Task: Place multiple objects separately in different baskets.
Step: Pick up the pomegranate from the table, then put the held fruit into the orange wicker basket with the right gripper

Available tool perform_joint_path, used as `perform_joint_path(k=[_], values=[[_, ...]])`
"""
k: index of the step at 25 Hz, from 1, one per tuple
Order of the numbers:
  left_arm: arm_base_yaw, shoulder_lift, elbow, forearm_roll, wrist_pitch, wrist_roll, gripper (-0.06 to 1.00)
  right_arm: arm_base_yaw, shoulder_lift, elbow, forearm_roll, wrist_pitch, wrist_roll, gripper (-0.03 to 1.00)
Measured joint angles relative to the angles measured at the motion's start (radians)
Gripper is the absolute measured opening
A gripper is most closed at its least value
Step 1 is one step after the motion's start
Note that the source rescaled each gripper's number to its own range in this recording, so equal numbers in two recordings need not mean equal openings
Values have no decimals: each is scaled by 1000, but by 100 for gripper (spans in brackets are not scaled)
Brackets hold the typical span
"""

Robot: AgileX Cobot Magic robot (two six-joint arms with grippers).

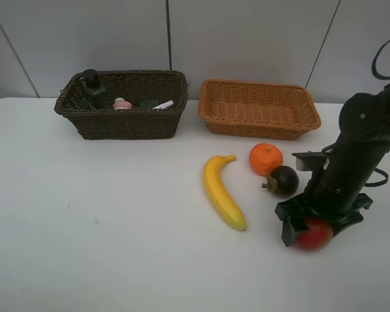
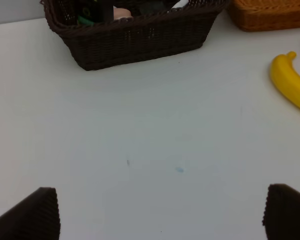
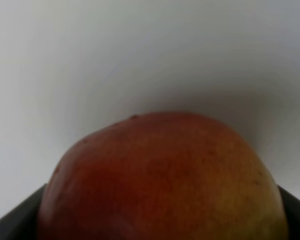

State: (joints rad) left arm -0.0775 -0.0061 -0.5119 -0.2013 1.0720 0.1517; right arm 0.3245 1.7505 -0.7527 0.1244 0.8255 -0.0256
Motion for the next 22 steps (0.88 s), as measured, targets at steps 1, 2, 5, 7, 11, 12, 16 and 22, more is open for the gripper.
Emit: perform_joint_path(k=[1,2,5,7,11,12,16,22], values=[[0,0,0,0,0,0,100,0,-18,-14,-8,26,0,71],[0,0,0,0,0,0,100,0,-42,-39,-18,55,0,71],[0,0,0,0,0,0,100,0,-107,-158,-53,137,1,71],[0,0,0,0,0,0,100,0,-120,-274,-82,182,1,71],[0,0,0,0,0,0,100,0,-59,-522,-134,204,1,71],[0,0,0,0,0,0,100,0,-23,-577,-141,206,1,71],[0,0,0,0,0,0,100,-2,166,-824,-197,210,1,71],[0,0,0,0,0,0,100,-66,429,-1157,-253,210,1,71]])
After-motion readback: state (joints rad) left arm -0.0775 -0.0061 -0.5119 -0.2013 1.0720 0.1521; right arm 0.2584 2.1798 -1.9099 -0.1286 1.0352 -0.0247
